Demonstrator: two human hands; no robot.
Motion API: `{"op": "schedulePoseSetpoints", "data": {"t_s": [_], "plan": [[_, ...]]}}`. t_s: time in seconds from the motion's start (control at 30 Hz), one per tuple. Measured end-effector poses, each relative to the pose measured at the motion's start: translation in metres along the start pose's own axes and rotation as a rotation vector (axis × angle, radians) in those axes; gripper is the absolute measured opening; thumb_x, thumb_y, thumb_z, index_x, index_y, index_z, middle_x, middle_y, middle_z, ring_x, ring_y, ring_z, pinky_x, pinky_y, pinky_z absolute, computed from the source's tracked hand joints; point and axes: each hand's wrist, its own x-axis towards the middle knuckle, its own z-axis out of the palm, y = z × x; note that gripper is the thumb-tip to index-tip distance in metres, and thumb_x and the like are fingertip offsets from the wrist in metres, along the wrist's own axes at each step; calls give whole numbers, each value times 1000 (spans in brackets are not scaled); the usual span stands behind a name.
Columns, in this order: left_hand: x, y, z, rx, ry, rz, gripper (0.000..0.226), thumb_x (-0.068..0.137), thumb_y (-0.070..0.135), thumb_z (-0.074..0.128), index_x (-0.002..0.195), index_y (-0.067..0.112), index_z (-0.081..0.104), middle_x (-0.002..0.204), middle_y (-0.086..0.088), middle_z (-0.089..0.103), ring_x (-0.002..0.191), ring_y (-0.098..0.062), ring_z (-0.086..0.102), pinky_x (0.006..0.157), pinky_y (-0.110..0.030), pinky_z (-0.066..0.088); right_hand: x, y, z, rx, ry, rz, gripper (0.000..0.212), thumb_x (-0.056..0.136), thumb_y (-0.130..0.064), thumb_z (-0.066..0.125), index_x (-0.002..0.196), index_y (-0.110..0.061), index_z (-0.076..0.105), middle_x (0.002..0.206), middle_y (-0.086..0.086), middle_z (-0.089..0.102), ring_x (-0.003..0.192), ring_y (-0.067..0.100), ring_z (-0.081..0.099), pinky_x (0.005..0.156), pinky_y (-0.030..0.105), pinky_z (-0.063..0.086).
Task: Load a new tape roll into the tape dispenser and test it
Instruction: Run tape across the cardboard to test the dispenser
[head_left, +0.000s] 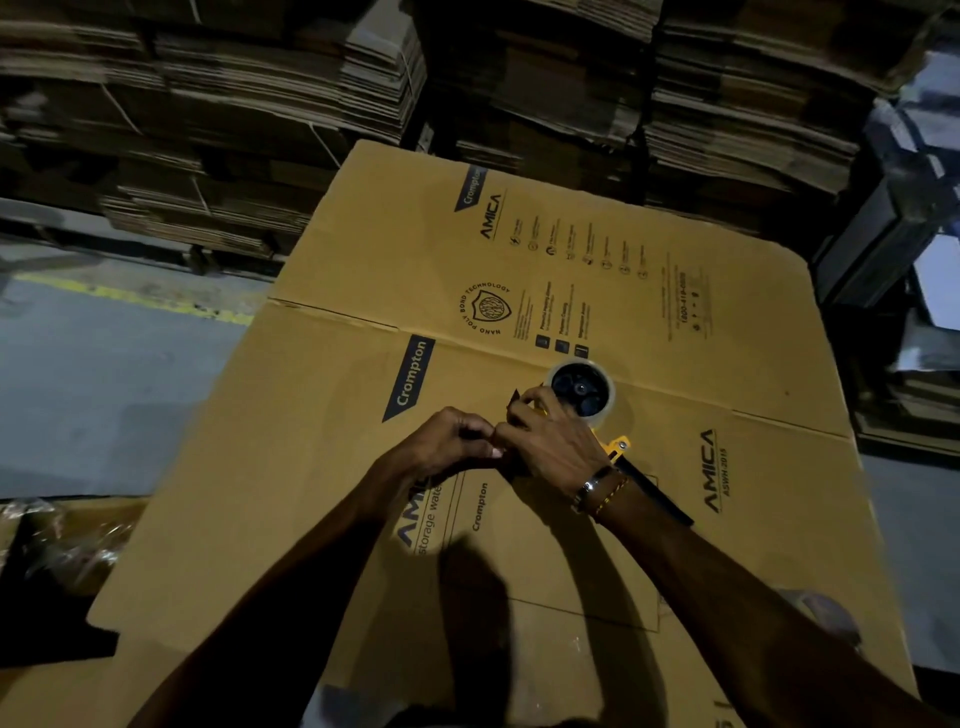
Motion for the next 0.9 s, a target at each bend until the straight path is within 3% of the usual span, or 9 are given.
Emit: {"op": "schedulePoseSetpoints", "data": {"t_s": [0.1,0.17,0.27,0.33,0.47,0.6,0.73,0.9], "plan": [[3,3,6,59,32,31,15,83,-2,69,97,-7,70,101,-19,70,92,-15,67,84,-23,53,1,-1,-1,7,18,-4,42,79,-27,68,110,-29,41,106,8,62,112,39,55,60,44,54],[4,4,10,86,69,46,15,83,-6,67,95,-15,66,96,-20,68,87,-11,66,78,-17,52,1,0,-2,1,19,-14,33,81,-30,58,111,-27,46,107,9,62,114,40,54,61,45,55],[4,4,14,227,117,73,10,85,-1,67,93,-6,68,96,-17,70,86,-10,65,73,-13,50,2,1,-1,-20,-12,-7,32,81,-24,71,111,-19,63,107,8,63,115,39,53,63,46,55],[3,5,16,332,131,99,11,86,4,66,97,3,69,96,-11,70,91,-14,65,77,-22,54,5,1,-2,-16,-14,0,31,81,-21,74,111,-18,67,107,6,64,115,38,52,64,43,53],[6,4,18,491,147,129,13,85,11,66,97,7,69,93,-8,69,87,-19,63,78,-34,52,12,2,-13,36,-75,18,24,91,-26,64,114,-25,68,109,-4,62,120,30,40,74,35,46],[5,-1,22,450,200,139,3,87,13,64,86,14,67,87,0,66,82,-12,61,74,-31,51,18,9,-23,168,-149,87,20,94,-25,59,111,-20,68,111,0,61,115,25,41,87,37,45],[-1,-1,21,332,218,150,5,88,13,67,83,15,67,85,6,65,81,-5,62,73,-19,49,19,1,-21,48,-238,144,35,93,-45,57,111,-16,66,119,4,49,118,27,38,76,42,51],[-5,-6,25,273,251,118,6,86,11,68,84,17,65,85,4,64,82,-9,61,76,-26,50,20,-9,-18,-18,-204,170,27,94,-34,57,114,-16,64,124,7,44,120,32,38,66,36,37]]}}
